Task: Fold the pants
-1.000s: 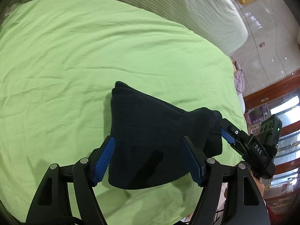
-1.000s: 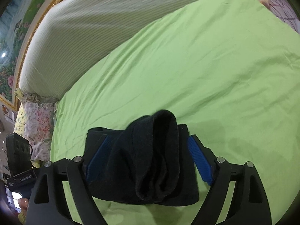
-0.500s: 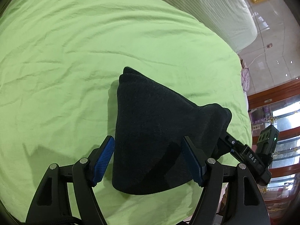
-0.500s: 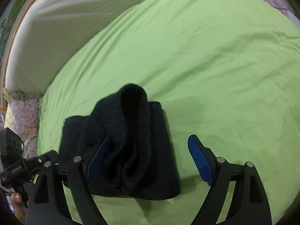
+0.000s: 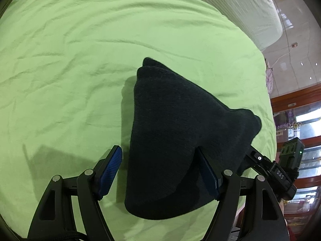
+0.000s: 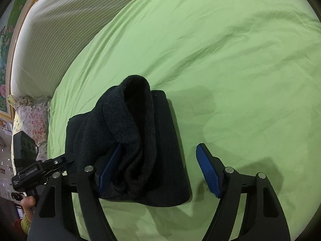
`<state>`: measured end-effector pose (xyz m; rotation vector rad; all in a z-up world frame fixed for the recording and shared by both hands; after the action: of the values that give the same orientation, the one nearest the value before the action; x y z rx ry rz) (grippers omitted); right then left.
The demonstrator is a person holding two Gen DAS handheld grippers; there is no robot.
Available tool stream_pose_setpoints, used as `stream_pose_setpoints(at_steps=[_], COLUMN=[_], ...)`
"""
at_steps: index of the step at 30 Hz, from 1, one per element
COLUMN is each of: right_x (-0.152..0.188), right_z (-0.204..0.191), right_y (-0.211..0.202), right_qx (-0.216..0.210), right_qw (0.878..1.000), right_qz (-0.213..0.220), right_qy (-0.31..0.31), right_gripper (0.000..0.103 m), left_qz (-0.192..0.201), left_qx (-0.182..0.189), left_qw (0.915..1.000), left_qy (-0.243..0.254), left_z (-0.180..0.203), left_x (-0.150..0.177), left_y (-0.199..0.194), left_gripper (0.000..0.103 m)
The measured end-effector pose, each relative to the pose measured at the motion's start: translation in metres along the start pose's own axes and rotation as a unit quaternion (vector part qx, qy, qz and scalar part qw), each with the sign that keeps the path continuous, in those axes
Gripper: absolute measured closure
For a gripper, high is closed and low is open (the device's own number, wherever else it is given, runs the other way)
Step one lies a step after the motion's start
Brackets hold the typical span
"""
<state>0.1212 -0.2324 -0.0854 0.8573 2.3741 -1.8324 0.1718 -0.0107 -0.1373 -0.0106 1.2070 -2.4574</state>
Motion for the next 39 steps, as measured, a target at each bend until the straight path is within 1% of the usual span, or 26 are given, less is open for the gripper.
stream_pose_setpoints(at_steps=[4,9,16,19,20,21,23,27,33,36,39], right_x=[0.001,0.001,0.002,0.003,0.003,0.003,0.004,0.005,0.001,-0.004,-0.011], right_z=[0.003,0.002,0.006,0.007,0.007,0.007,0.003,-0.004,-0.014,-0.024,-0.034], right_y=[0.0,0.0,0.003,0.004,0.003,0.002,0.0,-0.006,-0.017,-0.024,-0.029], right_qx=[-0.013,-0.031,-0.049,-0.059,-0.062,-0.064,-0.069,-0.075,-0.08,-0.084,-0.094], right_qw=[1.0,1.0,0.999,0.998,0.998,0.998,0.998,0.997,0.996,0.995,0.994], right_qz=[-0.003,-0.007,-0.01,-0.011,-0.01,-0.01,-0.008,0.001,0.014,0.024,0.03], right_qy=[0.001,-0.002,0.0,0.005,0.005,0.002,-0.001,-0.012,-0.027,-0.041,-0.051], right_gripper=[0.029,0.035,0.036,0.04,0.042,0.043,0.051,0.057,0.061,0.062,0.063], left_qz=[-0.003,-0.008,-0.006,-0.005,-0.006,-0.007,-0.005,0.0,0.009,0.018,0.036], left_qx=[-0.005,-0.003,-0.004,-0.003,0.002,0.006,0.002,0.015,0.028,0.037,0.036], left_qw=[1.0,0.9998,0.9999,1.0,1.0,1.0,0.9999,0.9998,0.9994,0.999,0.9985], left_qy=[-0.003,-0.017,-0.015,-0.007,-0.004,0.001,0.01,0.012,0.016,0.017,0.021], left_z=[-0.006,-0.014,-0.016,-0.014,-0.011,-0.008,-0.005,-0.002,0.009,0.016,0.017], left_x=[0.001,0.0,-0.002,-0.002,-0.001,-0.001,-0.002,-0.002,-0.004,-0.005,-0.011], left_y=[0.008,0.017,0.021,0.019,0.019,0.019,0.017,0.01,-0.004,-0.014,-0.029], left_gripper=[0.027,0.027,0.028,0.035,0.044,0.046,0.05,0.06,0.068,0.069,0.069])
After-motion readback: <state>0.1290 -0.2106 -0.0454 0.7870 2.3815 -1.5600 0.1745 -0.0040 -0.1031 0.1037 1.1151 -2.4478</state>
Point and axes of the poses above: each gripper's, at about its wrist camera, not at the fingertips, and y roughly the way its jaws point, z to its right, x to its underside, the point moved 6 cm from there along y, roughly the way its jaws point, and after that the axes turned 11 degrees about x, right-handed, at the moved point
